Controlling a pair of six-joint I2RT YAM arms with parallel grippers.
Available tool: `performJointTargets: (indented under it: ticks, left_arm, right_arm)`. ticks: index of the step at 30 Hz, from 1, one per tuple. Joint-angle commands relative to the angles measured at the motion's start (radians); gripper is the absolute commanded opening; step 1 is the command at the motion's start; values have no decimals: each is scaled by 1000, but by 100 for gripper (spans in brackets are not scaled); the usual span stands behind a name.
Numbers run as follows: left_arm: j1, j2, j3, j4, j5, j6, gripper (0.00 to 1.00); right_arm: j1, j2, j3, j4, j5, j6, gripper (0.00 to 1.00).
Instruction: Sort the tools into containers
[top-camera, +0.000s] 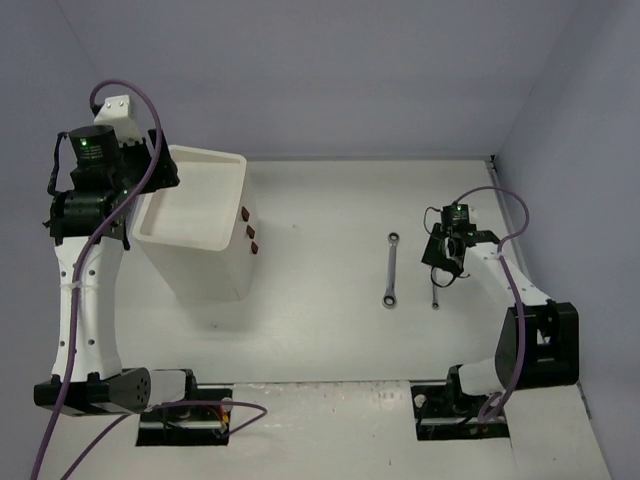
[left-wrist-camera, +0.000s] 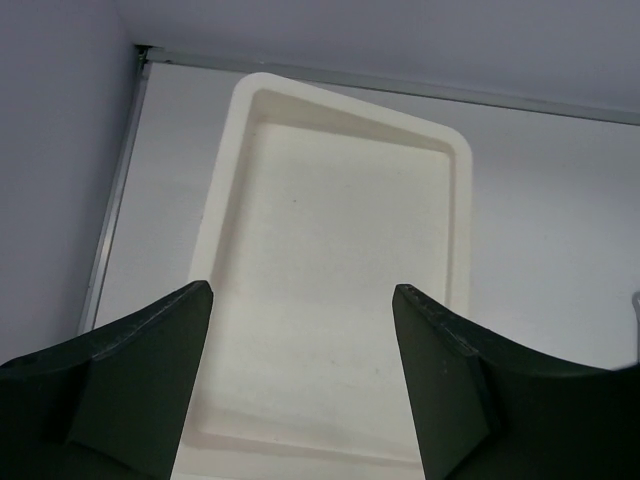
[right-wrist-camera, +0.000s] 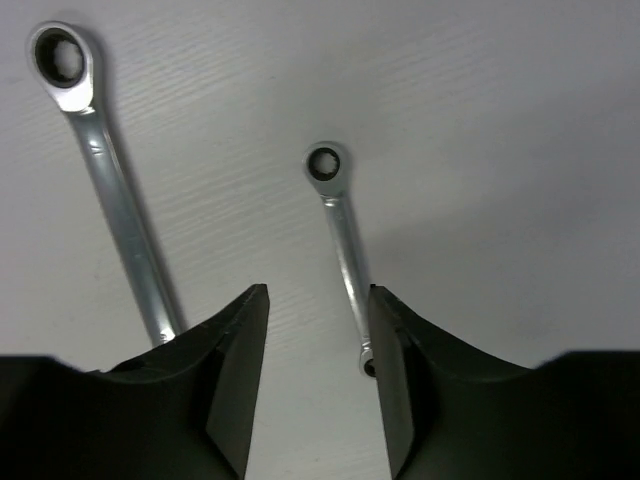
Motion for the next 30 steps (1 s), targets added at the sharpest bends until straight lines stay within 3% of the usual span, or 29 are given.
performJointTargets:
  ticks: [1,8,21,25,30]
  left_arm:
    - [-73,-39,23,-7,32,-14,70]
    - [-104,-58,-5,-6,57,-19,70]
    - [-142,-43,-7,-2,49,-35,70]
    - [-162,-38,2,-1,49,-43,70]
    - [-203,-27,17,0,58,-53,70]
  right_arm:
    - [-47,32,-27,1,-21,-7,37]
    - [-72,122,-46,16,-18,-31,32]
    - [-75,228,-66,69,-57,-42,32]
    - [-75,259,-85,88,-61,-36,23]
    - [-73,265,-71,96,-101,-30,2]
